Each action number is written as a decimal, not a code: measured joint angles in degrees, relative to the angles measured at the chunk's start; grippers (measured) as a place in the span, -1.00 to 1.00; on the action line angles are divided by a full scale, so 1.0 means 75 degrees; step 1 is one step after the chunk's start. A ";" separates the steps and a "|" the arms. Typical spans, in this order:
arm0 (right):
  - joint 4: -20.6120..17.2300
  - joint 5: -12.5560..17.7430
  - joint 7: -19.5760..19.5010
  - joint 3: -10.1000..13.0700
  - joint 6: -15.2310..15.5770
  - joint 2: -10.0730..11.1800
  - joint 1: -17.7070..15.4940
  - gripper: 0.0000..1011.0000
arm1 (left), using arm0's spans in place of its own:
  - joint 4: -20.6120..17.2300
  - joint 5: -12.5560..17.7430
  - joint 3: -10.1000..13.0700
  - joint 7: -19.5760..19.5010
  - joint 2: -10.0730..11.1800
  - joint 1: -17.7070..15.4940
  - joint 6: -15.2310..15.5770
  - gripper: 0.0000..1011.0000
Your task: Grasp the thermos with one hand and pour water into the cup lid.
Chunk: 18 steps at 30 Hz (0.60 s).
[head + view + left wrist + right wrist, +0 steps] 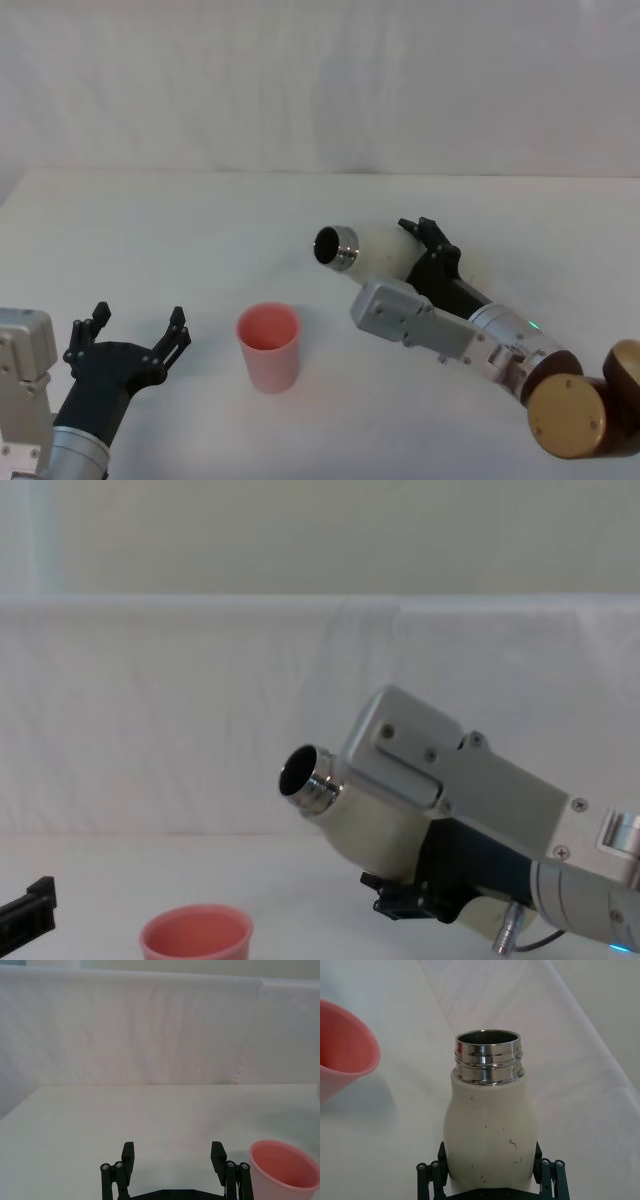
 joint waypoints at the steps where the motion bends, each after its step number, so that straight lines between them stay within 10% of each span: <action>1: 0.0004 -0.0082 0.0004 -0.0037 0.0009 -0.0007 0.0021 0.89 | 0.0000 0.0000 0.0000 0.0000 0.0000 0.0000 0.0000 0.98; 18: 0.0115 -0.0901 0.0033 -0.0421 0.0097 -0.0080 0.0229 0.89 | 0.0000 0.0000 0.0000 0.0000 0.0000 0.0000 0.0000 0.98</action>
